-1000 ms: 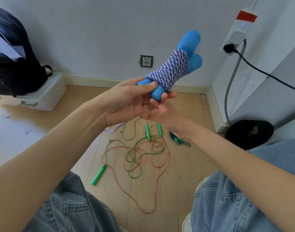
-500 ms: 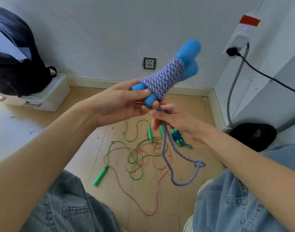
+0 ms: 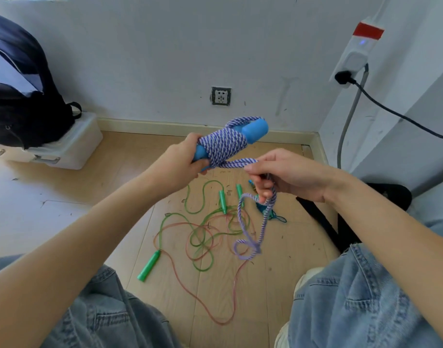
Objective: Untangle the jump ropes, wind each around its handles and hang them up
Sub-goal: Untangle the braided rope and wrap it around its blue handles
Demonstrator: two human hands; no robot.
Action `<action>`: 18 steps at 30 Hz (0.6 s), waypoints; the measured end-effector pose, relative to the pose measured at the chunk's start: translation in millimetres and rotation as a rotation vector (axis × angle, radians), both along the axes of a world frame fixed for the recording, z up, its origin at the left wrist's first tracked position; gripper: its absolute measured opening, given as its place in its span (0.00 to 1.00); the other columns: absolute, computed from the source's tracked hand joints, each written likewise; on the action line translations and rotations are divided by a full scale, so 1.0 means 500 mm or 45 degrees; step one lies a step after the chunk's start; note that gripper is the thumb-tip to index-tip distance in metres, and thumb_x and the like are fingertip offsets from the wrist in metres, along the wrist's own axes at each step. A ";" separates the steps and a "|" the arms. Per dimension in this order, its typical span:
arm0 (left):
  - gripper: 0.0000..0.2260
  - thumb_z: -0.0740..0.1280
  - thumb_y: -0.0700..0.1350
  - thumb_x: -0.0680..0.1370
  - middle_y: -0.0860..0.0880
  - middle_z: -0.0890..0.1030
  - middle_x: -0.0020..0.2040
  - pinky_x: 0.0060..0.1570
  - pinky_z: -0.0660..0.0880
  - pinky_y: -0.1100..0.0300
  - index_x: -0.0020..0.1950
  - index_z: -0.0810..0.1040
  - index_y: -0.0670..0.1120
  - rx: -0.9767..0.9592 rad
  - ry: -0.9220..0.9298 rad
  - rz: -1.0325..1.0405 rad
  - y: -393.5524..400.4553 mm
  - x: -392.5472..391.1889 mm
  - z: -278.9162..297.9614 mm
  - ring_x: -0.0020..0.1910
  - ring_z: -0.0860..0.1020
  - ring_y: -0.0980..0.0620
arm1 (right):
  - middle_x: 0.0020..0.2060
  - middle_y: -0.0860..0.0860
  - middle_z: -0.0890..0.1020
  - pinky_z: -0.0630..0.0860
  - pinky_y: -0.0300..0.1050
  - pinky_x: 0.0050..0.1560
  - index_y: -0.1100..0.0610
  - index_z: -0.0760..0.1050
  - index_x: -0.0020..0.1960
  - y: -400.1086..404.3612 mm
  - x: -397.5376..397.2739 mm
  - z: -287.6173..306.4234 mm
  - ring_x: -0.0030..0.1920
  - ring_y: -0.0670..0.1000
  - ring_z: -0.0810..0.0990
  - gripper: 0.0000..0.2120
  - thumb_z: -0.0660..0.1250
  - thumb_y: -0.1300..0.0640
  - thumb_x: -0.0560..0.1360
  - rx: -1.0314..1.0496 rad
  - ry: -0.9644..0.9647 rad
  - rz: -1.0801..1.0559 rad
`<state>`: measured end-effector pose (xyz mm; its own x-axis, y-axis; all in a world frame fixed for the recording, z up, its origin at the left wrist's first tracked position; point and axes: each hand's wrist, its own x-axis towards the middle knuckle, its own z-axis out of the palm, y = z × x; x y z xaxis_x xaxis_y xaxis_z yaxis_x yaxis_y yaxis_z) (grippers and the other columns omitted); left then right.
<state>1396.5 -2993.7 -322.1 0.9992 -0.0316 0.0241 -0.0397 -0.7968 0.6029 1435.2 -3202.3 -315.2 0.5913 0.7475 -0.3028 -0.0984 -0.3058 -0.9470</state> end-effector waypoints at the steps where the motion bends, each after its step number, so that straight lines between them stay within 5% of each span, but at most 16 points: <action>1: 0.17 0.62 0.41 0.78 0.43 0.79 0.48 0.38 0.72 0.60 0.65 0.65 0.41 0.099 -0.017 0.034 0.001 0.000 -0.005 0.40 0.78 0.47 | 0.24 0.48 0.67 0.76 0.41 0.36 0.56 0.70 0.31 -0.002 0.001 0.002 0.26 0.48 0.68 0.17 0.59 0.57 0.79 0.012 0.038 0.026; 5: 0.12 0.60 0.35 0.78 0.38 0.78 0.47 0.36 0.69 0.52 0.60 0.63 0.39 0.539 0.053 0.111 0.002 -0.003 -0.027 0.38 0.74 0.41 | 0.23 0.47 0.66 0.72 0.39 0.29 0.53 0.70 0.28 -0.001 0.001 0.021 0.24 0.47 0.63 0.18 0.59 0.56 0.77 0.099 0.150 0.108; 8: 0.15 0.60 0.33 0.77 0.44 0.78 0.47 0.39 0.72 0.58 0.62 0.63 0.41 0.840 0.264 -0.229 -0.011 -0.020 -0.057 0.42 0.77 0.45 | 0.22 0.47 0.66 0.60 0.40 0.24 0.54 0.71 0.28 -0.002 0.018 0.020 0.23 0.46 0.60 0.19 0.59 0.53 0.78 0.082 0.085 -0.020; 11: 0.18 0.60 0.35 0.77 0.44 0.78 0.53 0.47 0.72 0.59 0.66 0.61 0.44 0.903 0.383 -0.635 -0.041 -0.044 -0.073 0.50 0.77 0.46 | 0.22 0.47 0.68 0.70 0.39 0.26 0.55 0.70 0.30 0.003 0.020 0.000 0.23 0.46 0.65 0.18 0.60 0.54 0.79 -0.106 -0.130 -0.211; 13: 0.18 0.60 0.38 0.78 0.44 0.78 0.54 0.44 0.67 0.62 0.67 0.62 0.46 0.760 0.383 -0.794 -0.049 -0.053 -0.053 0.51 0.76 0.47 | 0.24 0.51 0.70 0.74 0.40 0.29 0.56 0.70 0.30 0.004 0.021 -0.015 0.21 0.45 0.67 0.18 0.61 0.53 0.78 -0.296 -0.427 -0.330; 15: 0.16 0.63 0.40 0.78 0.50 0.79 0.53 0.45 0.69 0.63 0.65 0.66 0.48 0.357 0.414 -0.906 -0.043 -0.058 -0.015 0.50 0.77 0.51 | 0.26 0.54 0.72 0.72 0.37 0.25 0.57 0.70 0.29 -0.003 0.028 -0.021 0.19 0.45 0.68 0.19 0.63 0.51 0.77 -0.464 -0.669 -0.377; 18: 0.12 0.66 0.37 0.75 0.57 0.76 0.44 0.42 0.73 0.66 0.56 0.70 0.49 -0.250 0.378 -0.890 -0.016 -0.060 0.039 0.41 0.74 0.61 | 0.23 0.51 0.69 0.65 0.35 0.22 0.56 0.67 0.28 -0.019 0.033 -0.013 0.19 0.45 0.66 0.20 0.64 0.50 0.76 -0.576 -0.590 -0.335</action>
